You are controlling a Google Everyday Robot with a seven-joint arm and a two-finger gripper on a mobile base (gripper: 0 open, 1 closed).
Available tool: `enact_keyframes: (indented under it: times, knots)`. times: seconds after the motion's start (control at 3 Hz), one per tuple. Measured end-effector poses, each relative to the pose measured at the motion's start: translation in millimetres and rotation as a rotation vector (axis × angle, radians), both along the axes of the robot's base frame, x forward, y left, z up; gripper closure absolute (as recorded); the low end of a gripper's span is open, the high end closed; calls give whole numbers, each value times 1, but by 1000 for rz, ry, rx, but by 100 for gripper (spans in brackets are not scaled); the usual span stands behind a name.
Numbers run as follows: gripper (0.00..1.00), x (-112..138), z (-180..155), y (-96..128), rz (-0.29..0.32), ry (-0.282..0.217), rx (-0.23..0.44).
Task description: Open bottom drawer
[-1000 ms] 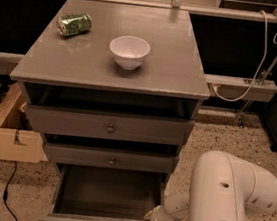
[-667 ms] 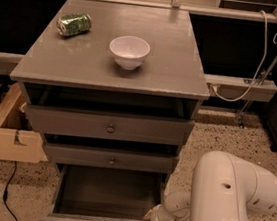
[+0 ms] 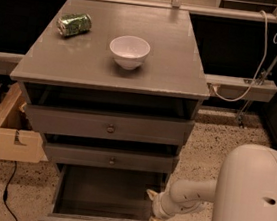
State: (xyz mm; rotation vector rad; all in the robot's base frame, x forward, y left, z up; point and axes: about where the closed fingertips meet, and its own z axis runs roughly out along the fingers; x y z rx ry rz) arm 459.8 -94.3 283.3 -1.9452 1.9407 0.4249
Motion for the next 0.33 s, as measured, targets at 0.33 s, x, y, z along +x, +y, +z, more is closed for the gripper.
enact_keyframes:
  times: [0.33]
  knots:
    - [0,0,0,0,0,0,0]
